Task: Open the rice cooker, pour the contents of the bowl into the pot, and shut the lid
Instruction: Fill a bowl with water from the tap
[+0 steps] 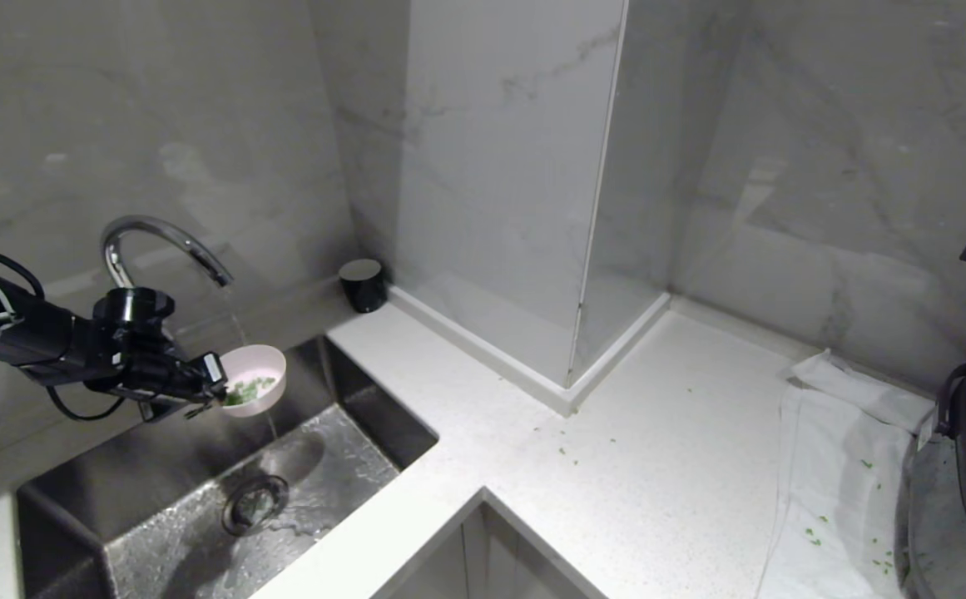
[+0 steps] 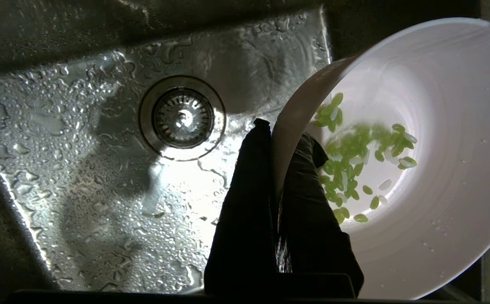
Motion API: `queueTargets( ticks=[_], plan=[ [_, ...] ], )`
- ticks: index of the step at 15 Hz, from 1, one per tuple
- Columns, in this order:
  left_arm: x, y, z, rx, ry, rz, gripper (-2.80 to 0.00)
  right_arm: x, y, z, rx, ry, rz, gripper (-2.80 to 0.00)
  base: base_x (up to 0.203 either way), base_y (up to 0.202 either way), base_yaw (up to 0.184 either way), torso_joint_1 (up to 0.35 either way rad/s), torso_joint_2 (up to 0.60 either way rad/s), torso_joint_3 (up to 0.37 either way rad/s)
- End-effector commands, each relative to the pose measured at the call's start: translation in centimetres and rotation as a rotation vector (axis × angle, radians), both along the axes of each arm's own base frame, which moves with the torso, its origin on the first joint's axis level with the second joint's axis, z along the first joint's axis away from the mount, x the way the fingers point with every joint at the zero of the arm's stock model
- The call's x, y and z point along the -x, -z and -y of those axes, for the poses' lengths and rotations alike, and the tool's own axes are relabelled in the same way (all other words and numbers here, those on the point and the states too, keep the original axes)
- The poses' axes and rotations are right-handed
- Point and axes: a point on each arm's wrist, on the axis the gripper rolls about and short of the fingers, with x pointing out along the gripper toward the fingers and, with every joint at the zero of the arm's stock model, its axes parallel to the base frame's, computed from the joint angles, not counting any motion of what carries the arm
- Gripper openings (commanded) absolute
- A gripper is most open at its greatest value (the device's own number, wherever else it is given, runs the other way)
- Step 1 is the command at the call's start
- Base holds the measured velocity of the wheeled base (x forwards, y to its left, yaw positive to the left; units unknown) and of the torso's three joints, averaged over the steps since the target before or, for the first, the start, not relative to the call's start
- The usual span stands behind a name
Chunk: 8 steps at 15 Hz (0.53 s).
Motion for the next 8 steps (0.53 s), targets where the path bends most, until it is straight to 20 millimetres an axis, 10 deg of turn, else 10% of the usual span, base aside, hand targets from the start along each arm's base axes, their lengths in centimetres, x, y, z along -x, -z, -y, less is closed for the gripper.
queueTargets(
  ticks=[1, 8],
  plan=[
    [-0.58, -0.19, -0.07, 0.021, -0.030, 0.017, -2.80, -0.01, 0.00, 0.00, -0.001, 0.000, -0.001, -2.80, 0.000, 0.000, 0.000, 0.000, 0.00, 0.000],
    [-0.76, -0.23, 0.13, 0.025, -0.031, 0.018, -2.80, -0.01, 0.00, 0.00, 0.001, 0.000, -0.001, -2.80, 0.000, 0.000, 0.000, 0.000, 0.00, 0.000]
  ],
)
